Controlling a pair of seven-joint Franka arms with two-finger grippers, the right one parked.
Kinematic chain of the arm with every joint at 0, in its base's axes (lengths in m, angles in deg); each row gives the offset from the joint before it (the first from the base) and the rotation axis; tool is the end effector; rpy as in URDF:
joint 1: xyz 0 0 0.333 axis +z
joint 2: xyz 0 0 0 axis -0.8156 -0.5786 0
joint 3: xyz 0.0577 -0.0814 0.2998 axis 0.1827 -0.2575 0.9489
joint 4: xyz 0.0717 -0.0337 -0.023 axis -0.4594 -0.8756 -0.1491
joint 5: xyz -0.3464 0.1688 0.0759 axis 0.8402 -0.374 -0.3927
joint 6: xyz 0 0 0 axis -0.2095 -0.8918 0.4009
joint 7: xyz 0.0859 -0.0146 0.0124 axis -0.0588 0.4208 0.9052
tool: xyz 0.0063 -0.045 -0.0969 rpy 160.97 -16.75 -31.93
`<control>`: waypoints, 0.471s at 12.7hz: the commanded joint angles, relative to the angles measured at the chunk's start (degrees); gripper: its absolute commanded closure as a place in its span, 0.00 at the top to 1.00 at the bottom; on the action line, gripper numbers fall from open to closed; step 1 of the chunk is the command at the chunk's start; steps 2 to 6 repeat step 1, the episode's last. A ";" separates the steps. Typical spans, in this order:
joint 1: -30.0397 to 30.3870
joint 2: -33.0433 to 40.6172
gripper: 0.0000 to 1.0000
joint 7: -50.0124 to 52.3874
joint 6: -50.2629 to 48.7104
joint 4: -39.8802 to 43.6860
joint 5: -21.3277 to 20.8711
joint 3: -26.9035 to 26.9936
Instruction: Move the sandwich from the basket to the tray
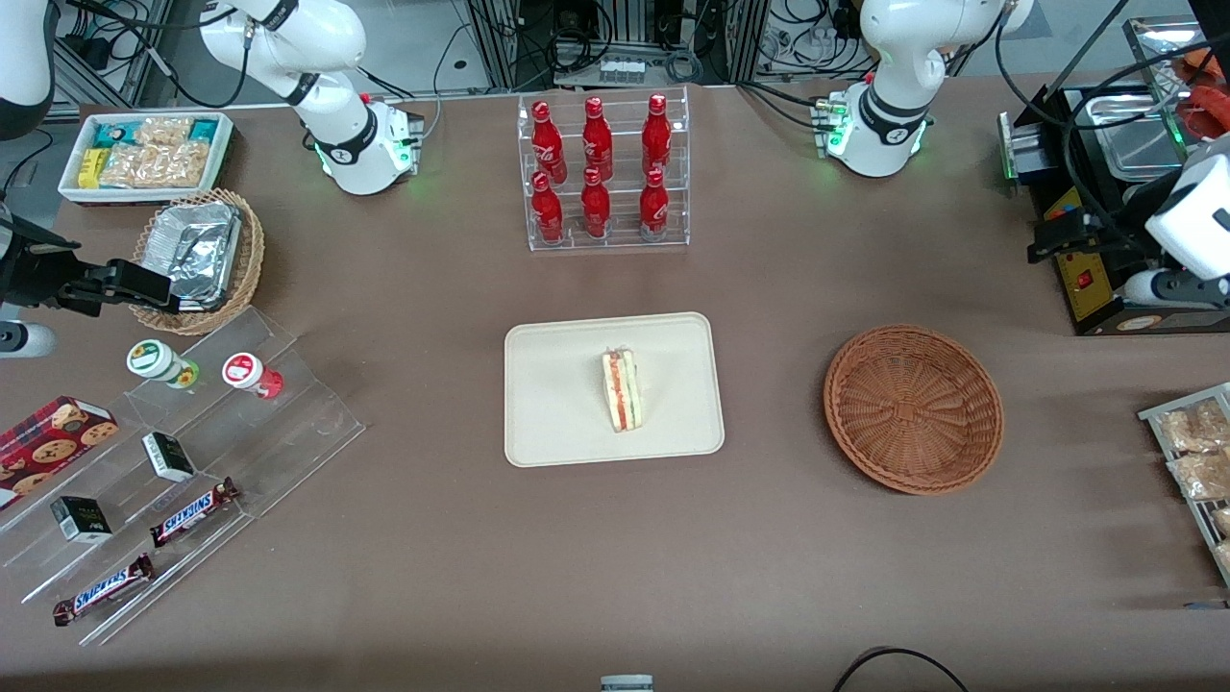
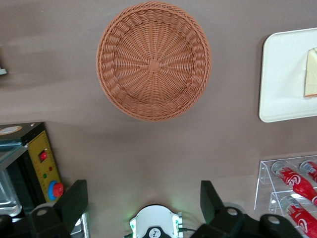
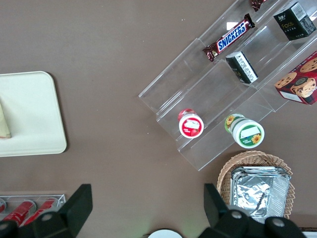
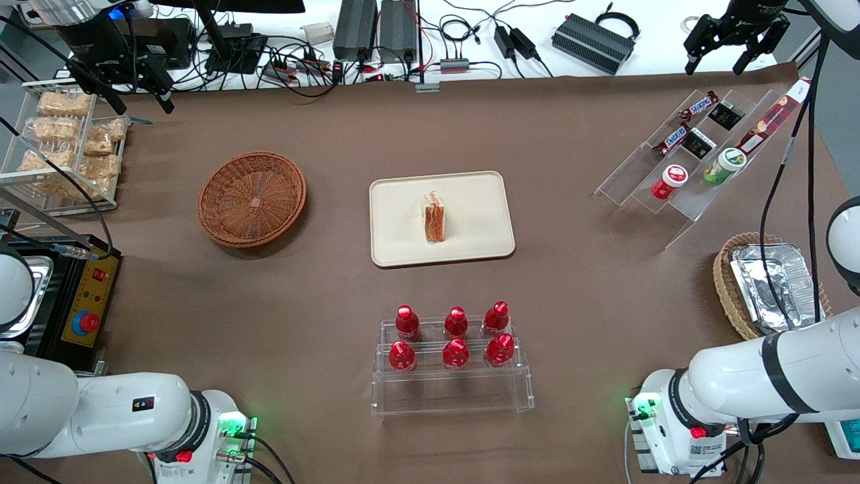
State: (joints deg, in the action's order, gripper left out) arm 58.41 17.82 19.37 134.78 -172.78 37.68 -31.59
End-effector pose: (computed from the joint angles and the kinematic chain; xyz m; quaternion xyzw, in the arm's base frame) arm 0.5354 -0.0017 0.6056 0.9942 -0.0337 -0.0986 0.0259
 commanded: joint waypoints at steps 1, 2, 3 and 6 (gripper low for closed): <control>-2.79 1.81 1.00 0.42 -0.59 -0.95 -1.27 1.99; -2.79 1.81 1.00 0.42 -0.59 -0.95 -1.27 1.99; -2.79 1.81 1.00 0.42 -0.59 -0.95 -1.27 1.99; -2.79 1.81 1.00 0.42 -0.59 -0.95 -1.27 1.99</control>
